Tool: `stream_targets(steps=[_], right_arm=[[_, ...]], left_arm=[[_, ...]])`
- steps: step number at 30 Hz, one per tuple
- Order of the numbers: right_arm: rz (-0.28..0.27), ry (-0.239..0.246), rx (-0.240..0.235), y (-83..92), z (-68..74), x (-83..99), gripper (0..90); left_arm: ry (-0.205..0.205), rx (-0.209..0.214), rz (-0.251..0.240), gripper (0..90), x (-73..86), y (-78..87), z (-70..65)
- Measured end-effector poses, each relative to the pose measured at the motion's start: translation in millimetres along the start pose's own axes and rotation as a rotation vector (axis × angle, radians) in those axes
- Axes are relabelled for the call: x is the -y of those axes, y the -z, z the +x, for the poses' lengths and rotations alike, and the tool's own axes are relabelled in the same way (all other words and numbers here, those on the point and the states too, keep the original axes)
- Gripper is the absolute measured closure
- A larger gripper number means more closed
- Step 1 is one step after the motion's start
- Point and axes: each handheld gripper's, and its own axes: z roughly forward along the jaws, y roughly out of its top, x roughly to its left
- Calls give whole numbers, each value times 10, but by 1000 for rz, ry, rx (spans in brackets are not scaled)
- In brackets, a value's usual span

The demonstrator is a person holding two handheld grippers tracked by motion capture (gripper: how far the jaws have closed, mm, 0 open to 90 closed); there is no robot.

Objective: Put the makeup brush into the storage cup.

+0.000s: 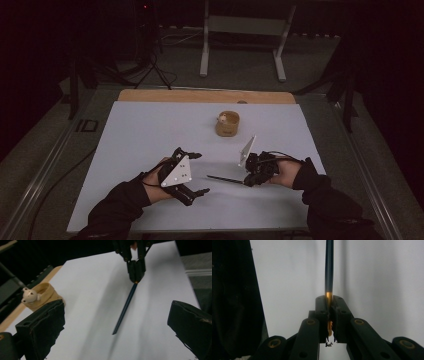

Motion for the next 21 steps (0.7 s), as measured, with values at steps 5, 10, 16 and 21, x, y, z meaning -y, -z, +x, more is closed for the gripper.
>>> stream_targets(steps=[5, 10, 16, 21], right_arm=[[2, 3, 3, 32, 1, -8, 840], [5, 12, 2, 66, 3, -22, 840], [5, 13, -10, 91, 10, -51, 841], [4, 20, -6, 112, 15, -69, 840]], left_arm=[[-9, 10, 29, 39, 18, -45, -8], [-64, 7, 65, 65, 23, -94, -19], [-145, 12, 108, 127, 10, -179, -70], [-203, 6, 135, 190, 8, -220, -90]])
